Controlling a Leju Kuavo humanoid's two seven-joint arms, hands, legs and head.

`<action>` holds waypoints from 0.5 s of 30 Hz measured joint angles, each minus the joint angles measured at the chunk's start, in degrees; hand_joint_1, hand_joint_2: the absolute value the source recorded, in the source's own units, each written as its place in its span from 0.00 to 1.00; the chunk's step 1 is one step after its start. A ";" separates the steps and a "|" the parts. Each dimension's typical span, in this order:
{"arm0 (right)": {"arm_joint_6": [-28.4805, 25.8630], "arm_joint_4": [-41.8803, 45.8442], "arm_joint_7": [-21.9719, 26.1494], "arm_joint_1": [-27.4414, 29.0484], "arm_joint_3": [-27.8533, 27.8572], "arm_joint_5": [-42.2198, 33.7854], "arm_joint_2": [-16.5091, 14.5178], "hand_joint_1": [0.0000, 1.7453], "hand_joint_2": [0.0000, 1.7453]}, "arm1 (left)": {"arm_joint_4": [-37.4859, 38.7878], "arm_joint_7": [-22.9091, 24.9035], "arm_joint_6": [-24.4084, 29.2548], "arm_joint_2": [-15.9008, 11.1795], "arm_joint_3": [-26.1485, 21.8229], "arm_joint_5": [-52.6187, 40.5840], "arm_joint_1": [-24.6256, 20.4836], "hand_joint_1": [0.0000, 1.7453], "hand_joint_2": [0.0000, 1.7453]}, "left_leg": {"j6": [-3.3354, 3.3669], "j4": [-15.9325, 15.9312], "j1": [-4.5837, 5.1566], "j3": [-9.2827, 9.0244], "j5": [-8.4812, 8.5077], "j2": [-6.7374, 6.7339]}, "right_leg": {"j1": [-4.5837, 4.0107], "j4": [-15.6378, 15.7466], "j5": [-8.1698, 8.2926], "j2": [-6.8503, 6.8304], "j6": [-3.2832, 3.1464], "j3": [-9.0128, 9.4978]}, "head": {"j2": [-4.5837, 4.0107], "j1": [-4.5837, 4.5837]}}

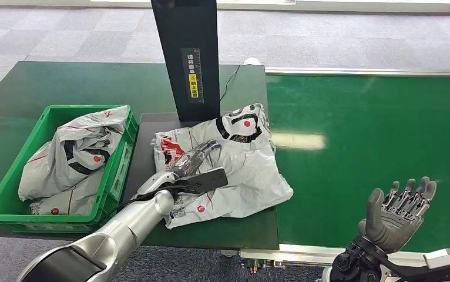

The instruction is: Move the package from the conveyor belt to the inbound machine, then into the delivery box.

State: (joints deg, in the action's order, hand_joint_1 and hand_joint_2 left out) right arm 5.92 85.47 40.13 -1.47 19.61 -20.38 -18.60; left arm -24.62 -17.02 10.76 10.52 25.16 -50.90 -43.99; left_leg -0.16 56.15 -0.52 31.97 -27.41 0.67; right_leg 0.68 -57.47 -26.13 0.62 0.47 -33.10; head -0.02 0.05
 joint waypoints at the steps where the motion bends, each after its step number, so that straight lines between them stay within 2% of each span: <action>1: -0.03 -0.02 0.00 0.00 0.07 0.05 0.00 0.00 1.00 | 0.01 -0.15 0.01 -0.05 0.13 0.01 0.05 1.00 1.00 | 0.00 0.00 0.00 0.00 0.00 0.00 | 0.00 0.00 0.00 0.00 0.00 0.00 | 0.00 0.00; 15: -0.06 -0.78 0.00 -0.22 0.34 0.90 0.00 0.00 1.00 | 0.01 -1.87 0.10 -0.46 0.44 2.51 -0.11 1.00 1.00 | 0.00 0.00 0.00 -0.08 0.00 0.01 | 0.00 0.00 0.00 -0.02 0.00 0.11 | 0.00 0.00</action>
State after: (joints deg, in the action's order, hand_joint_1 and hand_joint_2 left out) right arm 5.86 84.69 40.13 -1.69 19.94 -19.47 -18.60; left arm -24.61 -18.88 10.86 10.07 25.60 -48.40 -44.10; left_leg -0.16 56.15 -0.52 31.88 -27.41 0.67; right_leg 0.68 -57.47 -26.13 0.60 0.47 -33.00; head -0.02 0.05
